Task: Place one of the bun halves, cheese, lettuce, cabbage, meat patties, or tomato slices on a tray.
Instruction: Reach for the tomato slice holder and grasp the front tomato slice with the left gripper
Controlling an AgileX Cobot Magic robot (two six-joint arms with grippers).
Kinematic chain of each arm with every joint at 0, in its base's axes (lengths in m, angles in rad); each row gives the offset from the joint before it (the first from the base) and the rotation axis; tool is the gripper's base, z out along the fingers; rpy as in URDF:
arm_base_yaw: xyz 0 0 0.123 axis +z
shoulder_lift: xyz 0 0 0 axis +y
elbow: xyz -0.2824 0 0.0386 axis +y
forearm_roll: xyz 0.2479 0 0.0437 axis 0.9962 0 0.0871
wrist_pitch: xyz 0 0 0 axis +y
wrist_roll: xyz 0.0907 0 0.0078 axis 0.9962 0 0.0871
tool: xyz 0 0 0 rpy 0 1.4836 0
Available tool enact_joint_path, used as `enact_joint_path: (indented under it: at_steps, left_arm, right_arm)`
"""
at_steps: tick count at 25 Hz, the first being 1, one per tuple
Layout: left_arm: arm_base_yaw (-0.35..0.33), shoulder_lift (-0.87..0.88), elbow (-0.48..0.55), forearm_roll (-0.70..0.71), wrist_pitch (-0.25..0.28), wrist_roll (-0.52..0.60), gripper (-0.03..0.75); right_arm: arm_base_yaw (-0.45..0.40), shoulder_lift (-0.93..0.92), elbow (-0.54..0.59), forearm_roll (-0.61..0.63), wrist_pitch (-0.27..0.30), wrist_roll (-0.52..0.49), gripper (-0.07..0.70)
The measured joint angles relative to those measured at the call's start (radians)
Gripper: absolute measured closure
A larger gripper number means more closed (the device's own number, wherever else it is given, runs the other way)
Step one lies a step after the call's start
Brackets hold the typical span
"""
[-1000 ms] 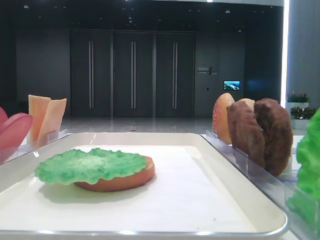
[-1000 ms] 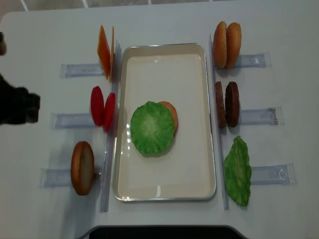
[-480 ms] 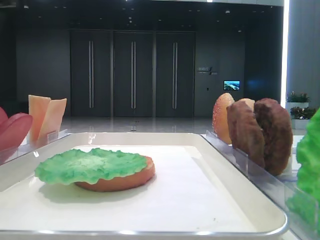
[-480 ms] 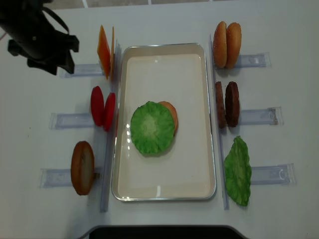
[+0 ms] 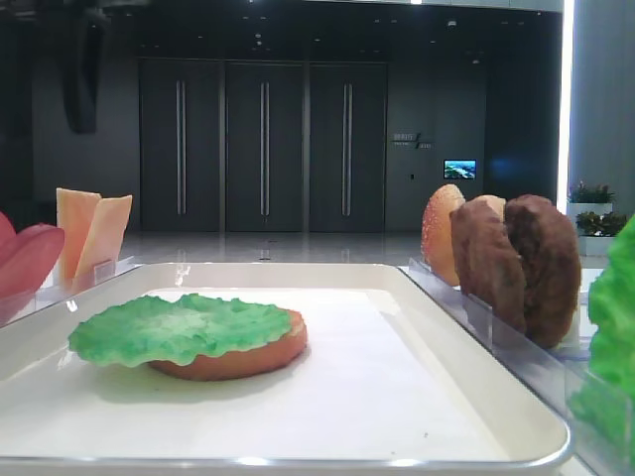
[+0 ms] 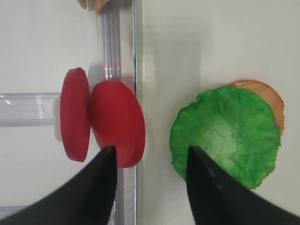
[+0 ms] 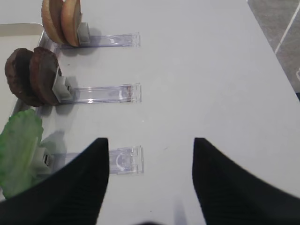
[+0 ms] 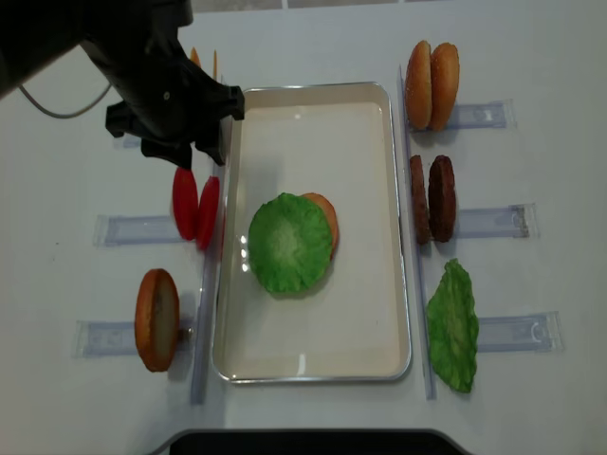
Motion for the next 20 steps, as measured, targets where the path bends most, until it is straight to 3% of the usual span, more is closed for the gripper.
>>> enact_joint_path:
  at_steps: [13, 14, 18, 20]
  left_arm:
    - [0.0, 0.21, -0.001, 0.009, 0.004, 0.01, 0.353]
    - [0.0, 0.223, -0.001, 0.015, 0.009, 0.012, 0.382]
    - [0.0, 0.225, -0.007, 0.043, 0.038, 0.028, 0.624]
    - [0.0, 0.215, -0.014, 0.052, 0.049, 0.03, 0.655]
  right_arm:
    - [0.0, 0.0, 0.0, 0.0, 0.0, 0.0, 0.251]
    - [0.0, 0.0, 0.0, 0.0, 0.0, 0.0, 0.251]
    - [0.0, 0.0, 0.0, 0.0, 0.0, 0.0, 0.251]
    - [0.0, 0.0, 0.0, 0.0, 0.0, 0.0, 0.251]
